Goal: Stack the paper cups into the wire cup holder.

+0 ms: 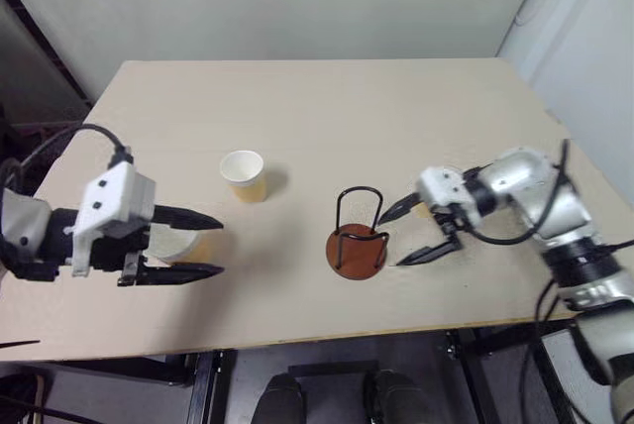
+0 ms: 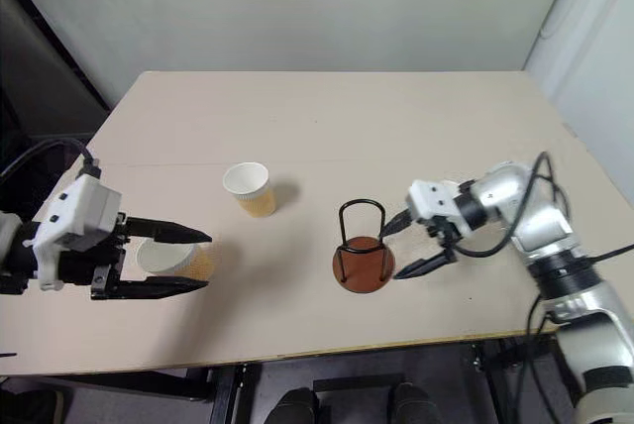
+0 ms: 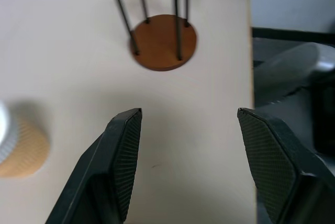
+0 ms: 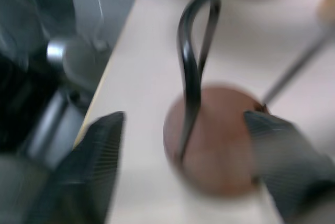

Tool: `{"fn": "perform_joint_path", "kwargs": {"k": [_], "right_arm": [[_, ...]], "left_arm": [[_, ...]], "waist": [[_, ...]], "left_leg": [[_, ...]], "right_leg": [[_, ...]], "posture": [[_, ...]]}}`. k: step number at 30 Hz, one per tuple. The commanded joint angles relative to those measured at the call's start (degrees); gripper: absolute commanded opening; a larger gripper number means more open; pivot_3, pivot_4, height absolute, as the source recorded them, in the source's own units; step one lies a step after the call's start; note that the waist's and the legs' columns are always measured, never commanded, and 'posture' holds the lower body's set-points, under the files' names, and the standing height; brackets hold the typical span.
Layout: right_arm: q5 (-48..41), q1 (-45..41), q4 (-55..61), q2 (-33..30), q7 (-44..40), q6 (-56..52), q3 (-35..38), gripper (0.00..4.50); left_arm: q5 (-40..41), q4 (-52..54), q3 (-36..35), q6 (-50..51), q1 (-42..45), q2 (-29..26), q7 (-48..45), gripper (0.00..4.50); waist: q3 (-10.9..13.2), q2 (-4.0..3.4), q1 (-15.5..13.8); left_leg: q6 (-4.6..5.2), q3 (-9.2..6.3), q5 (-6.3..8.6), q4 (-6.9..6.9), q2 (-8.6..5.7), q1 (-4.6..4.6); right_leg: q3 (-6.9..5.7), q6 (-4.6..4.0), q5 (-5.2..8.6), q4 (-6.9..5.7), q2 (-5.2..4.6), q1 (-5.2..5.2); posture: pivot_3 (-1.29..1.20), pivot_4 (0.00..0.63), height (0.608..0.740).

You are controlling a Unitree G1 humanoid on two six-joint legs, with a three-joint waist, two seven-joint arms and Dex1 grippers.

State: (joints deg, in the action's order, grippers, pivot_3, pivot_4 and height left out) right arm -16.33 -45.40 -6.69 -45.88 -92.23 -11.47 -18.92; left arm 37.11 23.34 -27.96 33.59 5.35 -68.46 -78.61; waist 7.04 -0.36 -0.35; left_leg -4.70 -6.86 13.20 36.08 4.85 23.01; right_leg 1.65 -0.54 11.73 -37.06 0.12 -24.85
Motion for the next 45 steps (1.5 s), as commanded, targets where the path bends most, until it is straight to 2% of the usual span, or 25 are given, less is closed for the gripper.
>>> {"fn": "perform_joint_path", "kwargs": {"k": [1,4,11,17,20,26,30,31,33,37,42,45], "right_arm": [[0.2,-3.6,0.8,-5.9,0.7,2.9,6.1,4.44],[5.3,-6.8,-5.2,-8.5,2.5,6.6,6.7,4.44],[14.0,-11.1,-18.3,-5.1,4.2,14.0,3.1,4.44],[18.9,-12.7,-25.5,-1.1,5.4,18.8,1.2,4.44],[21.4,-12.4,-27.3,0.0,6.0,20.6,0.0,3.87],[23.3,-12.0,-29.0,1.5,6.5,22.5,-0.3,1.66],[21.7,-13.1,-26.9,0.0,4.5,22.7,1.8,0.17],[20.2,-13.5,-25.7,-0.6,3.1,22.0,2.7,0.03],[15.0,-14.4,-21.4,-2.4,0.5,19.6,4.5,0.03],[-3.5,-16.9,-7.7,-6.8,-0.3,8.6,6.1,0.03],[-12.4,-19.5,2.9,-1.8,-0.1,-2.2,8.9,0.03],[-12.2,-16.9,8.9,0.9,-0.1,-3.8,7.0,0.03]], "left_arm": [[2.5,-0.5,-1.8,0.0,5.5,2.1,5.8,3.14],[3.5,0.5,2.2,0.6,10.2,4.8,10.0,3.14],[-1.2,-1.4,13.8,-2.0,18.0,7.4,13.0,3.14],[-2.0,-1.7,15.4,-2.1,20.4,8.2,14.2,3.14],[-1.2,-0.6,13.8,-1.5,19.4,7.8,14.3,3.14],[-0.1,0.8,11.7,-1.2,17.7,7.3,14.3,3.14],[0.2,1.0,9.7,-1.1,16.2,6.2,13.5,3.14],[0.5,0.9,8.8,-1.0,15.6,5.7,13.0,3.14],[1.1,0.5,6.4,-0.8,13.9,4.5,11.4,3.14],[-0.2,-1.4,2.7,-2.1,9.0,2.1,7.5,3.14],[-1.8,-2.9,3.5,-4.1,7.9,2.0,7.3,3.14],[-1.9,-2.9,4.6,-4.4,8.4,2.0,7.4,3.14]], "waist": [[0.0,0.00,0.0],[0.0,-0.02,0.0],[0.0,-0.01,0.2],[0.0,-0.06,0.2],[0.0,-0.06,0.1],[0.0,-0.07,0.1],[0.0,-0.08,0.1],[0.0,-0.09,0.1],[0.1,-0.12,0.1],[0.1,-0.17,0.2],[0.0,0.06,0.4],[0.0,0.09,0.4]], "left_leg": [[0.00,0.01,0.00,-0.01,0.00,0.00],[0.00,0.09,0.00,-0.01,-0.02,-0.07],[0.07,-0.03,0.01,0.00,0.03,-0.29],[0.31,-0.07,0.12,-0.02,0.03,-0.17],[0.34,-0.11,0.14,0.00,0.04,-0.09],[0.33,-0.11,0.14,0.02,0.04,0.00],[0.33,-0.11,0.14,0.02,0.04,-0.02],[0.33,-0.11,0.14,0.02,0.04,-0.02],[0.33,-0.09,0.14,0.02,0.04,-0.01],[0.33,0.31,0.14,-0.01,0.03,0.03],[0.30,0.70,0.12,0.06,0.43,-0.12],[0.28,0.82,0.11,0.10,0.70,-0.19]], "right_leg": [[0.00,0.00,0.00,0.00,0.00,0.00],[0.01,0.02,-0.03,-0.01,-0.06,0.02],[0.07,0.11,-0.11,-0.03,-0.05,0.10],[0.11,0.72,-0.47,-0.01,-0.04,-0.04],[0.10,0.73,-0.45,0.06,-0.03,-0.08],[0.12,0.73,-0.43,0.12,-0.04,-0.13],[0.12,0.72,-0.43,0.06,-0.04,-0.13],[0.12,0.70,-0.41,0.05,-0.04,-0.13],[0.12,0.56,-0.34,0.05,-0.04,-0.13],[0.15,0.15,-0.06,0.05,0.03,-0.18],[0.37,0.03,0.05,0.05,0.62,-0.15],[0.37,-0.13,0.11,0.05,0.81,-0.10]], "posture": [[0.00,0.150,0.740],[0.00,0.150,0.740],[0.00,0.150,0.740],[0.00,0.150,0.740],[0.00,0.150,0.740],[0.00,0.150,0.740],[0.00,0.150,0.740],[0.00,0.150,0.740],[0.00,0.150,0.740],[0.00,0.150,0.740],[0.00,0.150,0.740],[0.00,0.150,0.740]]}}
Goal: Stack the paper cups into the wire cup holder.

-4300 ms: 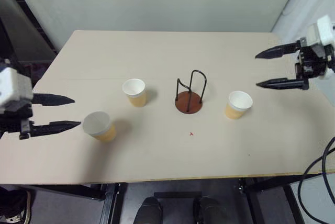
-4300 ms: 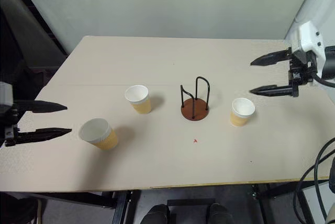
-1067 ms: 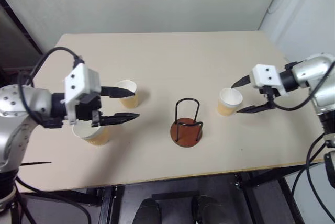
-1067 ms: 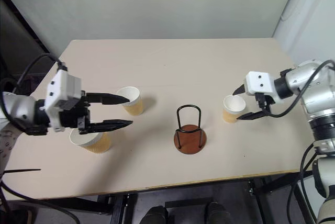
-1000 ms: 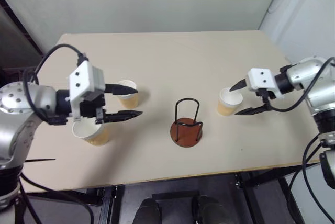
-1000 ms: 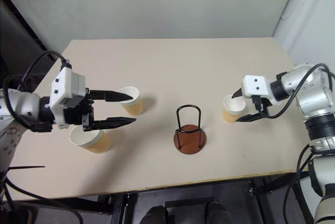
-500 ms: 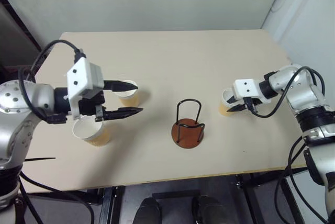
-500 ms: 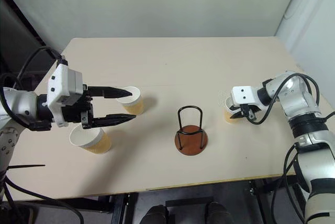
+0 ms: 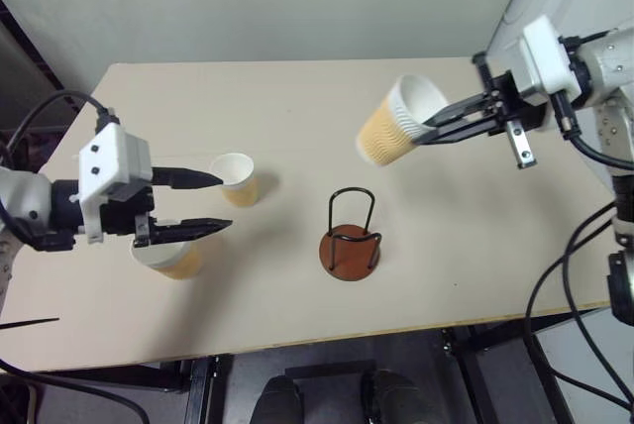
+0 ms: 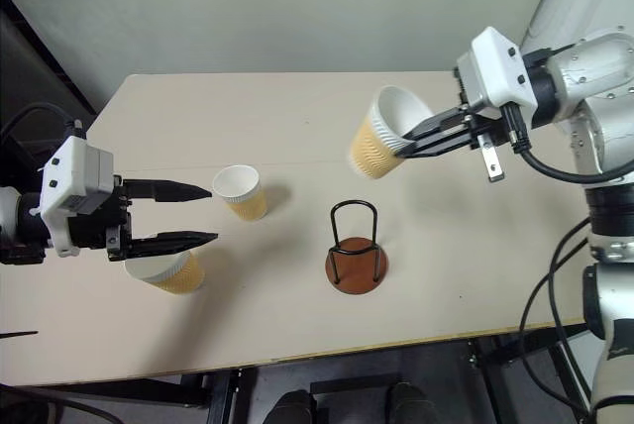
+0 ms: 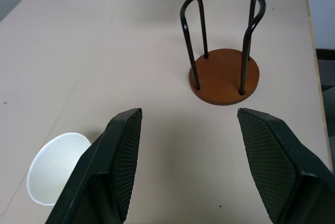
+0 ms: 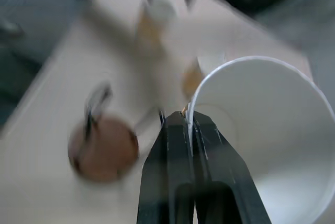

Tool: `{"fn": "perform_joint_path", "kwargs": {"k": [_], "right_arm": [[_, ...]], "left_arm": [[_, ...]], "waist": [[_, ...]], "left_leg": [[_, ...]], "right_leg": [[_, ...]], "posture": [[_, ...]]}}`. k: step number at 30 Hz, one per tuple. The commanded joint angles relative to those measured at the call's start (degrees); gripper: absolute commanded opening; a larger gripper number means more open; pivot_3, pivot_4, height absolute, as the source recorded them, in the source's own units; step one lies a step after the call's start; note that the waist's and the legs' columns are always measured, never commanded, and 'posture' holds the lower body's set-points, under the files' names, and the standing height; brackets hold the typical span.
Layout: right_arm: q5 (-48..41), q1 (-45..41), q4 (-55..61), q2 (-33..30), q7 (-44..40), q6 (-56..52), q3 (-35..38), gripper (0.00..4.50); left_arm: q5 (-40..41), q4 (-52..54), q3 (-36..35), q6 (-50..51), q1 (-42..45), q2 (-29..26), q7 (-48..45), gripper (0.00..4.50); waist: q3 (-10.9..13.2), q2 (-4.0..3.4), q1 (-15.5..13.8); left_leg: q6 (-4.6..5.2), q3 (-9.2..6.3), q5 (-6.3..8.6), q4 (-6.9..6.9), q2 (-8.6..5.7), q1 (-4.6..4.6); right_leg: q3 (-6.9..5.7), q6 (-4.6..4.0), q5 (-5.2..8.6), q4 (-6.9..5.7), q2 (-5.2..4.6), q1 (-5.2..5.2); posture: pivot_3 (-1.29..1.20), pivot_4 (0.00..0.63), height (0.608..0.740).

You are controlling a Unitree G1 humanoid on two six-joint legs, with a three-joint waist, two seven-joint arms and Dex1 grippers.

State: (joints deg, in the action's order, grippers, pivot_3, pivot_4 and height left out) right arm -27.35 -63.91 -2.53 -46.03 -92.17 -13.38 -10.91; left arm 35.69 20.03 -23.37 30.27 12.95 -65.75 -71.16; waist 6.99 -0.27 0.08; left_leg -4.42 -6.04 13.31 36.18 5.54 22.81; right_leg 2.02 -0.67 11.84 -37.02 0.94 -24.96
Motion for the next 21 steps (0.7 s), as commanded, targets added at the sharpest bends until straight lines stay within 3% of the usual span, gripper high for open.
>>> {"fn": "perform_joint_path", "kwargs": {"k": [1,15,18,21], "right_arm": [[-0.6,2.2,5.4,1.5,-0.2,-2.1,-1.4,0.03],[9.7,6.1,4.9,3.4,-0.3,3.5,-7.8,0.03],[11.9,6.1,4.1,3.6,-0.2,4.6,-8.6,0.61],[12.8,6.2,4.0,4.0,-0.3,5.0,-8.9,1.63]], "left_arm": [[-0.4,0.5,0.2,-1.1,0.8,-0.8,-0.1,3.14],[0.4,3.3,-3.3,0.1,-3.5,-1.4,0.6,3.14],[0.4,3.7,-3.9,0.4,-4.0,-1.4,0.8,3.14],[0.1,3.7,-4.5,0.3,-4.5,-1.6,0.8,3.14]], "waist": [[0.0,-0.01,-0.1],[0.0,-0.01,0.0],[0.0,-0.01,0.0],[0.0,-0.01,0.0]], "left_leg": [[0.00,0.03,0.00,0.02,0.05,-0.01],[0.07,0.03,0.04,-0.02,0.25,-0.03],[0.07,0.03,0.04,-0.01,0.25,-0.03],[0.07,0.03,0.04,-0.01,0.25,-0.03]], "right_leg": [[0.00,-0.02,-0.01,-0.01,0.01,-0.01],[0.00,-0.15,-0.09,-0.18,0.06,-0.19],[0.00,-0.17,-0.11,-0.19,0.06,-0.20],[0.00,-0.18,-0.11,-0.19,0.05,-0.19]], "posture": [[0.00,0.150,0.740],[0.00,0.150,0.740],[0.00,0.150,0.740],[0.00,0.150,0.740]]}}
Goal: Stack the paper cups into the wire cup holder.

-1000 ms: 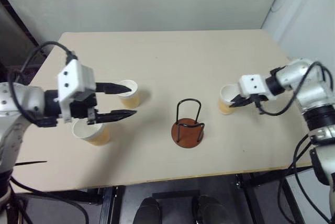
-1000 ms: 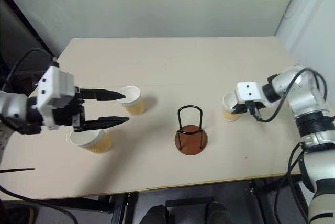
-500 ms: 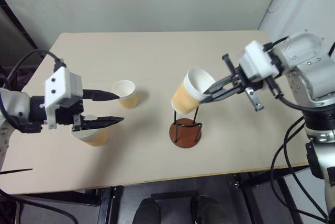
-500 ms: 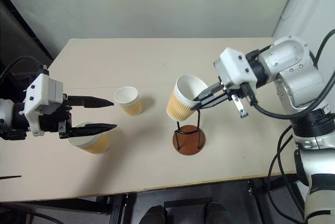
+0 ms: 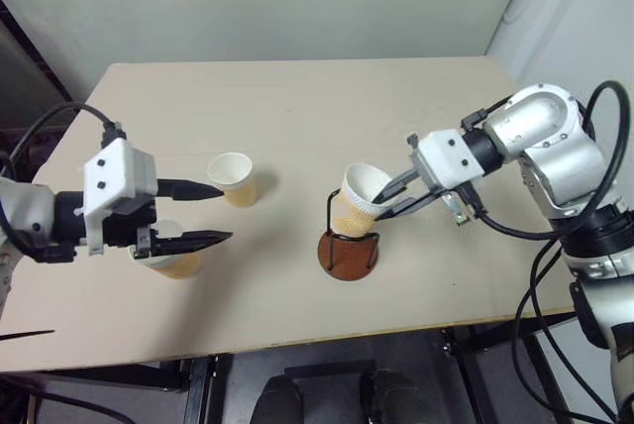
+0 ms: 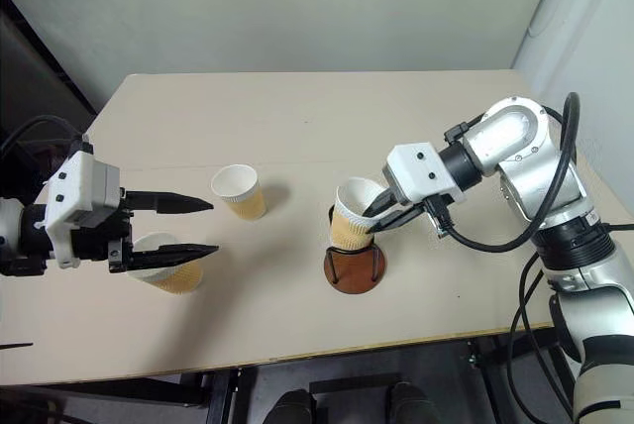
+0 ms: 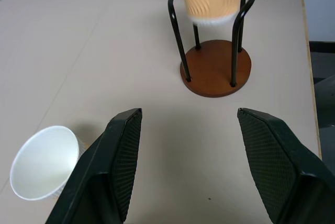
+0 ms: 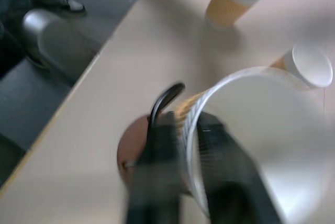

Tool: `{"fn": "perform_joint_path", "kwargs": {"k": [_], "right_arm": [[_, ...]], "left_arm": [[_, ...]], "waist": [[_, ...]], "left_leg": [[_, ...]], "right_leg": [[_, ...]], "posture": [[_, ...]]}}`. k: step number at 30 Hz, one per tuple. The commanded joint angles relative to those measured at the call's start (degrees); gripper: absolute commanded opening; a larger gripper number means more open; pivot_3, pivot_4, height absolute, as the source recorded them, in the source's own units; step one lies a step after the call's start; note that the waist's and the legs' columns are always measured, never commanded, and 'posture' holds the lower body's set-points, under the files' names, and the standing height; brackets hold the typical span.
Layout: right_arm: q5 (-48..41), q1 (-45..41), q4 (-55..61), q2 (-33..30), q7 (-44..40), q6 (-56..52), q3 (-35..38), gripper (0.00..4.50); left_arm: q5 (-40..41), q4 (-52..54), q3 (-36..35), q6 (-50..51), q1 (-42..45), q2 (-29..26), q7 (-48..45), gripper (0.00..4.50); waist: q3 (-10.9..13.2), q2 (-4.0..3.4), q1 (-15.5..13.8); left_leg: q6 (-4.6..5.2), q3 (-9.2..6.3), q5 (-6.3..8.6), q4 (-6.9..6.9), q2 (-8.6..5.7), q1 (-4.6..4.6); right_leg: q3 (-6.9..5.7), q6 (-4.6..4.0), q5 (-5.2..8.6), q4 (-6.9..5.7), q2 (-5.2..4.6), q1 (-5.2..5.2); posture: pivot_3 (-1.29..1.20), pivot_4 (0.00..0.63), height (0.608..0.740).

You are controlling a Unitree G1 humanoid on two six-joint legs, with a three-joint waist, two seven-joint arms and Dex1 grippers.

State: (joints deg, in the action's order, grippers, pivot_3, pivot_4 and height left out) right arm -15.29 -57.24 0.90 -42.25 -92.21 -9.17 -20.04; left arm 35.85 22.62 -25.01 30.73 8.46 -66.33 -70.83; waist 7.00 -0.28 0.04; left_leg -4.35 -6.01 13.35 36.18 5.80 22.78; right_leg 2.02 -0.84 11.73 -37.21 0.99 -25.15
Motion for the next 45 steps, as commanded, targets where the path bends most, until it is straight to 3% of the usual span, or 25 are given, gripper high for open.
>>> {"fn": "perform_joint_path", "kwargs": {"k": [1,7,8,11,15,28,31,38,42,45], "right_arm": [[0.7,-0.4,0.8,0.4,-0.2,0.5,0.4,1.95],[-0.6,-2.8,-4.4,1.6,3.7,-0.9,5.7,4.05],[-4.0,-3.7,-5.3,3.5,5.7,-4.1,8.3,4.38],[-12.4,-5.6,-4.2,9.4,11.9,-14.1,13.5,4.38],[-10.1,-2.6,1.2,14.5,15.3,-14.2,9.2,4.38],[-10.8,-1.2,4.2,13.4,14.2,-15.2,8.7,4.38],[-10.5,-0.9,4.9,12.6,14.5,-15.6,8.6,4.43],[-9.9,-0.8,5.3,10.9,14.7,-15.5,8.7,4.43],[-10.1,-0.7,5.1,9.2,14.3,-15.4,9.7,4.43],[-14.7,1.1,7.3,3.7,9.0,-18.0,12.6,4.43]], "left_arm": [[-0.6,0.7,-3.1,-0.3,-0.3,-1.3,0.2,3.14],[-5.5,-3.3,-6.8,-2.7,-2.5,-5.4,-3.0,3.14],[-7.9,-4.8,-8.2,-4.0,-4.3,-6.9,-5.1,3.14],[-13.2,-8.9,-12.1,-7.1,-9.0,-10.6,-11.1,3.14],[-18.5,-11.8,-10.9,-11.8,-13.7,-12.5,-15.3,3.14],[-24.0,-16.2,3.3,-16.7,-9.9,-12.5,-10.9,3.14],[-25.0,-16.8,6.1,-17.7,-9.1,-12.1,-10.4,2.55],[-22.7,-15.9,7.5,-17.2,-6.9,-11.8,-11.7,0.03],[-21.4,-14.8,6.8,-16.3,-6.4,-11.8,-12.6,0.01],[-16.3,-13.2,5.0,-15.0,-3.1,-11.8,-14.3,0.01]], "waist": [[0.0,0.00,0.0],[0.0,0.00,0.0],[0.0,0.00,0.0],[0.0,0.00,0.4],[-0.1,0.11,0.5],[-0.1,0.25,0.3],[-0.1,0.25,0.4],[-0.1,0.26,0.4],[-0.1,0.26,0.3],[-0.1,0.27,-0.1]], "left_leg": [[0.00,0.00,0.00,0.00,0.00,0.00],[0.00,-0.01,0.00,0.00,0.02,0.00],[0.01,0.00,0.00,0.00,0.02,0.00],[0.03,0.05,0.02,-0.04,0.02,0.00],[0.20,0.03,0.12,-0.10,0.12,-0.10],[0.37,0.04,0.29,-0.05,0.15,-0.05],[0.37,0.03,0.30,-0.06,0.16,-0.05],[0.33,0.04,0.33,-0.06,0.15,0.00],[0.33,0.05,0.33,-0.05,0.15,0.00],[0.33,0.05,0.33,-0.05,0.15,0.05]], "right_leg": [[0.00,0.00,0.00,0.00,0.00,0.00],[0.00,-0.01,0.00,-0.03,0.02,-0.03],[0.03,-0.01,-0.01,-0.03,0.02,-0.05],[0.18,-0.02,0.00,-0.09,0.06,-0.21],[0.33,-0.30,0.15,-0.32,0.32,-0.34],[0.32,-0.58,0.25,-0.76,0.28,-0.63],[0.32,-0.58,0.25,-0.76,0.30,-0.65],[0.32,-0.60,0.26,-0.75,0.32,-0.67],[0.32,-0.59,0.25,-0.75,0.32,-0.67],[0.31,-0.59,0.25,-0.75,0.33,-0.66]], "posture": [[0.00,0.150,0.740],[0.00,0.150,0.740],[0.00,0.150,0.740],[0.00,0.150,0.740],[0.00,0.150,0.740],[0.00,0.150,0.740],[0.00,0.150,0.740],[0.00,0.150,0.740],[0.00,0.150,0.740],[0.00,0.150,0.740]]}}
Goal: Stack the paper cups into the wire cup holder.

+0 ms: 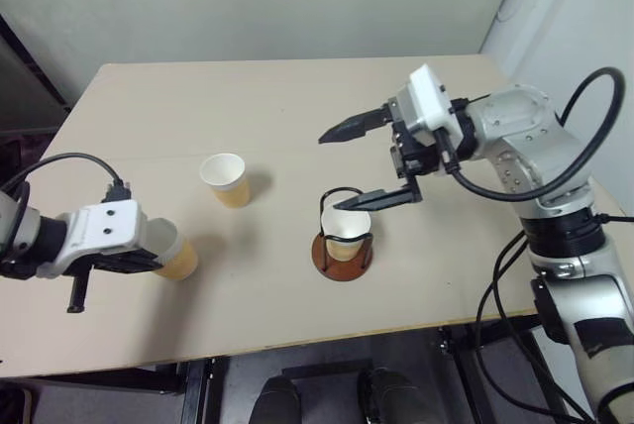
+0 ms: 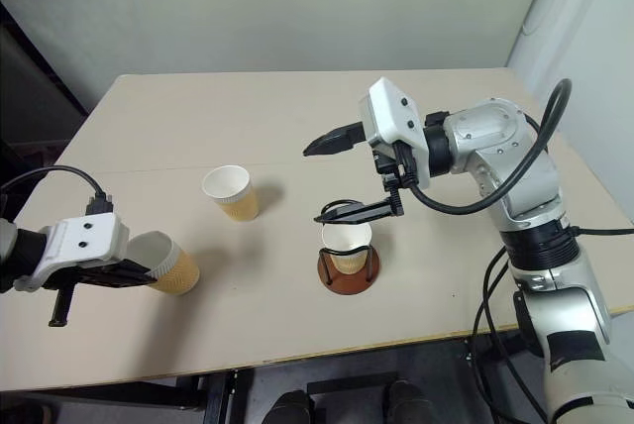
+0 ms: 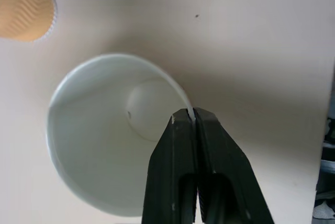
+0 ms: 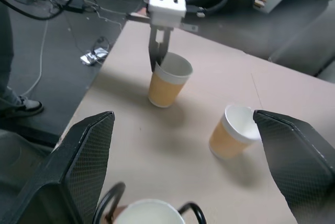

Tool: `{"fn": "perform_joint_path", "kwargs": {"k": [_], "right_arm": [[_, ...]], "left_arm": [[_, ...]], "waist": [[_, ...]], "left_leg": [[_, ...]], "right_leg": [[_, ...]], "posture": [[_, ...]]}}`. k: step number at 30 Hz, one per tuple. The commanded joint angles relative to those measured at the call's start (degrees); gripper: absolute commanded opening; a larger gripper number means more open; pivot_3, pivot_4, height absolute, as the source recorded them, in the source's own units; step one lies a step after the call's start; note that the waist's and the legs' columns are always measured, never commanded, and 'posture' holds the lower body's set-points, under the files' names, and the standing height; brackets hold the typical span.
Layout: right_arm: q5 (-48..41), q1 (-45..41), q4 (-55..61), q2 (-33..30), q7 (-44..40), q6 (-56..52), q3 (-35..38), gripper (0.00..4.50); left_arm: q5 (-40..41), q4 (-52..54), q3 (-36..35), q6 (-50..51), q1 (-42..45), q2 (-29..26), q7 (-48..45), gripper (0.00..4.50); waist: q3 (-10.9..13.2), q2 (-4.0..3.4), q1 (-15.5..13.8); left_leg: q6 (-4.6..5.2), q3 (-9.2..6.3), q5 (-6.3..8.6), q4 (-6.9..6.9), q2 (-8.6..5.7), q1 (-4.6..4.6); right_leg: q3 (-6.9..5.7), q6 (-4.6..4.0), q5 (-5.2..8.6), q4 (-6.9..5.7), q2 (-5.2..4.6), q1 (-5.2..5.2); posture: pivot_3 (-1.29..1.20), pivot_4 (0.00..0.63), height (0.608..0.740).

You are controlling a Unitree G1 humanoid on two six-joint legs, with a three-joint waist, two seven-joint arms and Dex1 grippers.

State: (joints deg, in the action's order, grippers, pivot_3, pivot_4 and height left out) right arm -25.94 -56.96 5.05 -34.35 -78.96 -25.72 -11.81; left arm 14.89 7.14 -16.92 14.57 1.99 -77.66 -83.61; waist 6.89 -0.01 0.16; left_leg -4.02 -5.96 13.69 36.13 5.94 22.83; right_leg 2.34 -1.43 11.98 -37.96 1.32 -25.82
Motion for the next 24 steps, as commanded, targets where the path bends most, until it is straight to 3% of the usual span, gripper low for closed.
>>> {"fn": "perform_joint_path", "kwargs": {"k": [1,6,9,13,19,24], "right_arm": [[-4.8,1.7,3.5,-6.3,-6.1,-1.5,5.0,4.43],[-5.2,5.4,0.3,-16.6,-10.7,-0.4,10.4,4.43],[-3.3,7.8,-1.0,-20.2,-9.8,1.6,12.2,4.43],[-3.6,10.4,1.4,-21.9,-7.0,0.9,14.3,4.43],[-3.9,13.0,5.7,-23.7,-4.3,0.0,15.8,4.43],[-6.0,15.3,8.9,-25.9,-3.4,-1.9,18.4,4.43]], "left_arm": [[6.7,2.8,-3.3,1.6,5.1,-0.5,-2.2,0.01],[14.8,3.9,3.5,3.2,24.7,1.3,-3.1,0.01],[15.7,1.8,10.6,3.7,39.5,7.1,-4.3,0.01],[14.1,-4.0,20.2,1.3,58.3,19.5,-8.1,0.01],[13.5,-9.0,34.9,-7.2,65.2,24.0,-8.9,0.01],[13.4,-11.4,45.2,-14.5,67.3,24.2,-8.9,0.01]], "waist": [[0.0,0.05,-0.5],[0.0,0.08,-1.5],[-0.1,0.01,-1.6],[0.0,0.07,-1.5],[0.0,-0.14,-0.7],[0.0,-0.14,-0.9]], "left_leg": [[0.00,0.01,0.00,0.01,-0.01,0.04],[-0.18,0.03,0.00,0.13,-0.14,0.10],[-0.19,0.16,-0.01,0.23,-0.26,-0.04],[-0.07,0.52,-0.07,0.50,-0.34,-0.28],[0.41,1.04,0.13,0.99,-0.42,-0.24],[0.72,1.18,0.33,1.15,-0.36,-0.09]], "right_leg": [[0.00,0.00,0.00,0.01,0.01,0.01],[0.03,0.03,-0.01,0.04,0.07,0.11],[0.31,0.27,-0.05,0.06,0.16,0.34],[0.91,0.87,-0.19,0.15,0.31,0.62],[1.13,2.21,-0.96,0.99,0.35,0.83],[1.41,2.49,-0.98,1.10,0.32,0.81]], "posture": [[0.00,0.150,0.740],[0.00,0.150,0.740],[0.00,0.150,0.740],[0.00,0.150,0.740],[0.00,0.150,0.740],[0.00,0.150,0.740]]}}
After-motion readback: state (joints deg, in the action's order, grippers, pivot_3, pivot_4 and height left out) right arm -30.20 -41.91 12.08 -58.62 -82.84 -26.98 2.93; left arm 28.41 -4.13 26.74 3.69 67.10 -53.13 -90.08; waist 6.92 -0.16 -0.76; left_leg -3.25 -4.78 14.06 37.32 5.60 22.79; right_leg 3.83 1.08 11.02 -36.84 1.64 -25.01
